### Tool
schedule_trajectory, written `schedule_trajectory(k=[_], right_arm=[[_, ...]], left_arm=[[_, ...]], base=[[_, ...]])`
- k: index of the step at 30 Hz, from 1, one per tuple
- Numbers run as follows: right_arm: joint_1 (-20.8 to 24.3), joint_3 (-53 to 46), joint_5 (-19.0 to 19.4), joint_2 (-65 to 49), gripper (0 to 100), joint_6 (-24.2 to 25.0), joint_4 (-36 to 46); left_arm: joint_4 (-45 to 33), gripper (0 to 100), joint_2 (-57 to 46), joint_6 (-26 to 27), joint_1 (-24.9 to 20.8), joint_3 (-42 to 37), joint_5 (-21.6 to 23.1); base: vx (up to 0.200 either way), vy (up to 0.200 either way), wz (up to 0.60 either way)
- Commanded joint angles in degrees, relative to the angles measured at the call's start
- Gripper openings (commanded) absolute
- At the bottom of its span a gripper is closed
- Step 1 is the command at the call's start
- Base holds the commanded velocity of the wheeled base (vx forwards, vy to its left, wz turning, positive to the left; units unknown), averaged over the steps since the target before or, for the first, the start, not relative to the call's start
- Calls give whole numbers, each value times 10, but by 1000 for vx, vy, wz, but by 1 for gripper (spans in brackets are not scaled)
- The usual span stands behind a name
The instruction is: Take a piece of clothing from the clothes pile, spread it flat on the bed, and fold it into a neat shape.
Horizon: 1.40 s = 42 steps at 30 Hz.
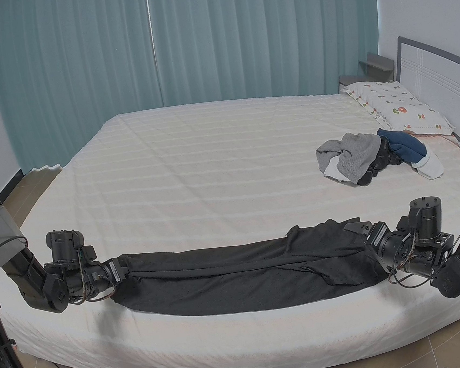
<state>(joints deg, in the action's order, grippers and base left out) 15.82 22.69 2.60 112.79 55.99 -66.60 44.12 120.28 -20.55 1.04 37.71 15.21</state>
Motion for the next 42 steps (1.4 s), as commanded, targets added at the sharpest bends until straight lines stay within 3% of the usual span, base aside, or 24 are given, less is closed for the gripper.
schedule_trajectory(k=[1, 11, 20, 23, 26, 35, 38, 42], right_arm=[[0, 0, 0, 0, 100, 0, 0], [0, 1, 0, 0, 100, -1, 0], [1, 2, 0, 2, 100, -4, 0], [1, 2, 0, 2, 100, -4, 0], [2, 3, 0, 6, 100, -4, -1], [0, 3, 0, 4, 100, -4, -1], [-2, 2, 0, -1, 100, -4, -1], [-2, 1, 0, -4, 100, -4, -1]], left_arm=[[0, 0, 0, 0, -1, 0, 0], [0, 0, 0, -2, -2, 1, -1], [-1, 0, -1, -11, -2, 6, -1], [0, 0, -1, -19, -2, 10, -1], [0, 0, -12, -59, -2, 18, -1], [-3, 0, -34, -70, -13, 12, -1], [-9, 0, -51, -101, -32, 30, -5], [-43, 0, -71, -103, -55, 54, -33]], base=[[0, 0, 0], [-120, 0, 0], [0, 0, 0], [0, 0, 0], [0, 0, 0], [0, -200, 0], [0, -200, 0], [0, -200, 0]])
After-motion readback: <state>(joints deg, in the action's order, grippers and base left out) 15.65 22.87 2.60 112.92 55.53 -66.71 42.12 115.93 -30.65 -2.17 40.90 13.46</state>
